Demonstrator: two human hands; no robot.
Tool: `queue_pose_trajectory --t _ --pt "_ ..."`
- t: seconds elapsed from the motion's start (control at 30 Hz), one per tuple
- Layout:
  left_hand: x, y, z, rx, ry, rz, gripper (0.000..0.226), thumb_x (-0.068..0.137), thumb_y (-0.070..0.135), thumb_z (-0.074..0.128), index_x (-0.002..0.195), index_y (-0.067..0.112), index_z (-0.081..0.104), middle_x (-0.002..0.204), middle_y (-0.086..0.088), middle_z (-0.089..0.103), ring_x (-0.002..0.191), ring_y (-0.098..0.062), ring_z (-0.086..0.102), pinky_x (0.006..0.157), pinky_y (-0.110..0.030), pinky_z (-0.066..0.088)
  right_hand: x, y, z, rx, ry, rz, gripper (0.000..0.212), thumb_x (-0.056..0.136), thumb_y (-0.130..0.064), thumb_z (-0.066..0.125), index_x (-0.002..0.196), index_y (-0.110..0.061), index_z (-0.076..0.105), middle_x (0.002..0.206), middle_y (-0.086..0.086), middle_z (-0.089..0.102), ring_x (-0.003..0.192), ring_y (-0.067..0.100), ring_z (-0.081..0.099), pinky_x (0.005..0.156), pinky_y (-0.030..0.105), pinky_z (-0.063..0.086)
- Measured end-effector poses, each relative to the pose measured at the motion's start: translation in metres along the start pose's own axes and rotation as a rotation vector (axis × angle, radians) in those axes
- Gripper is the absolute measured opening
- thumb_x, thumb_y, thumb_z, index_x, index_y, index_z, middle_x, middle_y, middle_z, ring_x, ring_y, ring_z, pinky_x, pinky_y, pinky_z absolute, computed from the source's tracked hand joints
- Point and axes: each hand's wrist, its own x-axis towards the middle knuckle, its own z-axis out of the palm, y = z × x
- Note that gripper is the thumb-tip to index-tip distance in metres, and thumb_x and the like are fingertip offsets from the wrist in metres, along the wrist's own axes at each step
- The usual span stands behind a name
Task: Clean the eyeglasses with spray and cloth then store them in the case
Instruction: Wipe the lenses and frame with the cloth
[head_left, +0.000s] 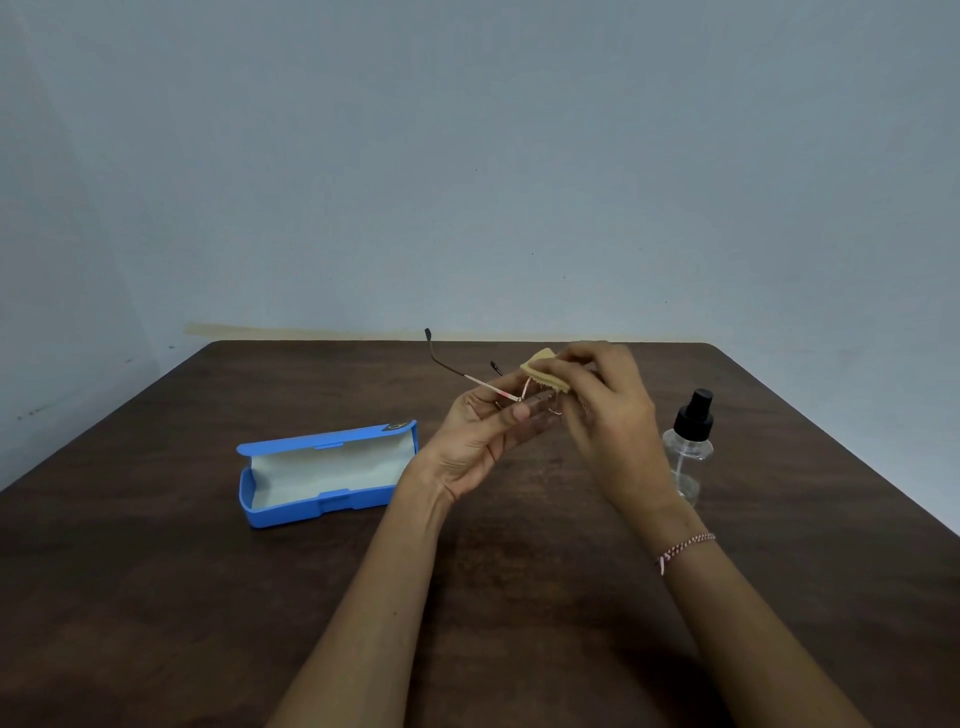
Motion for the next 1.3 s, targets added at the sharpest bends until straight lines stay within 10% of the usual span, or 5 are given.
queue_pose_trajectory --t 1.3 --pt "-0.003 0.012 0.007 -0.064 0.051 0.108 0.054 0.045 0.034 0.092 0.096 0.028 0.075 0.100 -0.007 0.073 0.089 -0.016 0.071 0.066 -0.023 0.057 0.004 -0.005 -0.004 0.161 -0.142 -0.054 0.021 0.079 -0.015 0.058 0.095 -0.007 0.070 0.092 0.004 0.059 0.088 0.014 0.054 0.078 0.013 0.042"
